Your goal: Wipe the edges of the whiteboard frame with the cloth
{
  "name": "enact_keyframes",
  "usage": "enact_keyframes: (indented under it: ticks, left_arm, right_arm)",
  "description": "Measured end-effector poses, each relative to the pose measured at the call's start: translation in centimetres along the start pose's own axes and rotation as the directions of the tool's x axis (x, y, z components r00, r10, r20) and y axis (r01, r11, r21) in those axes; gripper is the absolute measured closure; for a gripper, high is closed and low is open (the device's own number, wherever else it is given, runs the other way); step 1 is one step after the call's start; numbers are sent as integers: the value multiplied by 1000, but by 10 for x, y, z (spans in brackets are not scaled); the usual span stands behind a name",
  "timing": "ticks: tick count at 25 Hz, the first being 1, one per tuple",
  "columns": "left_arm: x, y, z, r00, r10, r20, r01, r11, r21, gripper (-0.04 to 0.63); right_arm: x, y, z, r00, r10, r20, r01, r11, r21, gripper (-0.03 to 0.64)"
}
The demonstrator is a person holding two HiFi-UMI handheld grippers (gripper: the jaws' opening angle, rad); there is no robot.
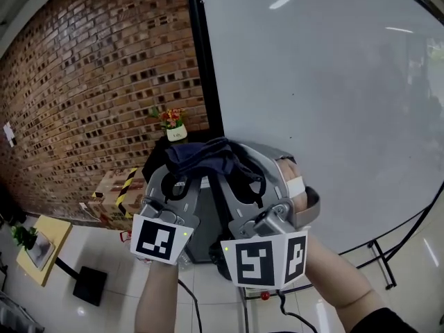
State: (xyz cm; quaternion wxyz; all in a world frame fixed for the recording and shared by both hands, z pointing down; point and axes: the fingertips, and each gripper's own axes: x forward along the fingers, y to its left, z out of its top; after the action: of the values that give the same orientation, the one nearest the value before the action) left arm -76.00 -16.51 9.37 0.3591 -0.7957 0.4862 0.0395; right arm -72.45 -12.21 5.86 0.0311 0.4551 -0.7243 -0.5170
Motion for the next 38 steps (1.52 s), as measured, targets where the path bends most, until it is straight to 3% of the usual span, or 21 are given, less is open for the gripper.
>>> enact_keyframes:
  ticks: [15,22,33,38]
  left_arm:
    - [30,42,71,995,10,102,-16,998,55,592]
    - [50,64,100,989,39,143,-54,994,100,592]
    - [64,105,169,953,94,287,-160,963,218,592]
    - [77,114,190,947,85,309,-173,947,270,592]
  right_arm:
    - [37,-82,42,993,-95,72,93,995,41,532]
    - [55,-109,61,984,-128,128,129,992,-4,532]
    - [72,-157,102,929,-267,255,306,943,-128,534]
    - [87,-173,113,934,-263,242,315,926,-207,534]
